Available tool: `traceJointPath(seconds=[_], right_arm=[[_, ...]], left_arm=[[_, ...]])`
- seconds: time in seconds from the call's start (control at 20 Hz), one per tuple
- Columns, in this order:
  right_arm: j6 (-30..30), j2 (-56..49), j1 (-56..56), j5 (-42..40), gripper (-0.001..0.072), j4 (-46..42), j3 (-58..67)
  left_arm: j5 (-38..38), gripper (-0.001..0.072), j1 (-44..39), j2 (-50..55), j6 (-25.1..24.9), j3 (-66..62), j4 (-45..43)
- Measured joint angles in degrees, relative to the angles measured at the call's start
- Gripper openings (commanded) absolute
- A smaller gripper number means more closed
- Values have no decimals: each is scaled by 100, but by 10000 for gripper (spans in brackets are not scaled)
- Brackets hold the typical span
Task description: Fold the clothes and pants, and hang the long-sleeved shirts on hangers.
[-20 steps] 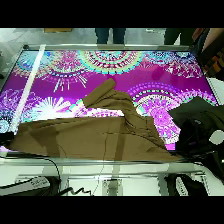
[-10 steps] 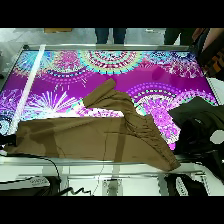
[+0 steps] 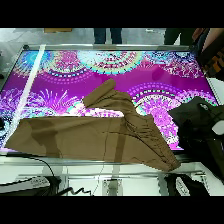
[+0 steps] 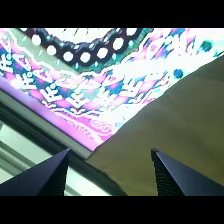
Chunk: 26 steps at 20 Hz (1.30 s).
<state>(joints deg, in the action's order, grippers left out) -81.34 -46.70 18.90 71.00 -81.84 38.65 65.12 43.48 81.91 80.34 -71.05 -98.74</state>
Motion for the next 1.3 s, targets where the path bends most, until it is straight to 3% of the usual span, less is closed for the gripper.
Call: traceJointPath(seconds=[0.1,0.25,0.4,0.55,0.85,1.15,1.2,1.3], right_arm=[[527,-660,0,7,379,315,116],[1497,-1698,0,302,373,1036,367],[2090,-2490,0,424,459,1412,505],[2350,-2944,0,297,566,1626,562],[2354,-3268,2,-120,561,1794,592],[2774,-3746,4,216,543,2590,592],[2850,-3814,4,269,526,2684,592],[3025,-3939,2,258,270,2796,586]], left_arm=[[-24,589,-4,-39,33,-55,181],[-44,589,-4,-72,68,-90,332],[-50,589,-4,-90,74,-103,437],[-15,589,-4,-98,83,-107,461],[153,589,-72,-98,90,-107,494],[195,589,-398,-98,87,-109,669],[195,589,-496,-98,87,-107,756],[197,589,-726,-98,76,-109,964]])
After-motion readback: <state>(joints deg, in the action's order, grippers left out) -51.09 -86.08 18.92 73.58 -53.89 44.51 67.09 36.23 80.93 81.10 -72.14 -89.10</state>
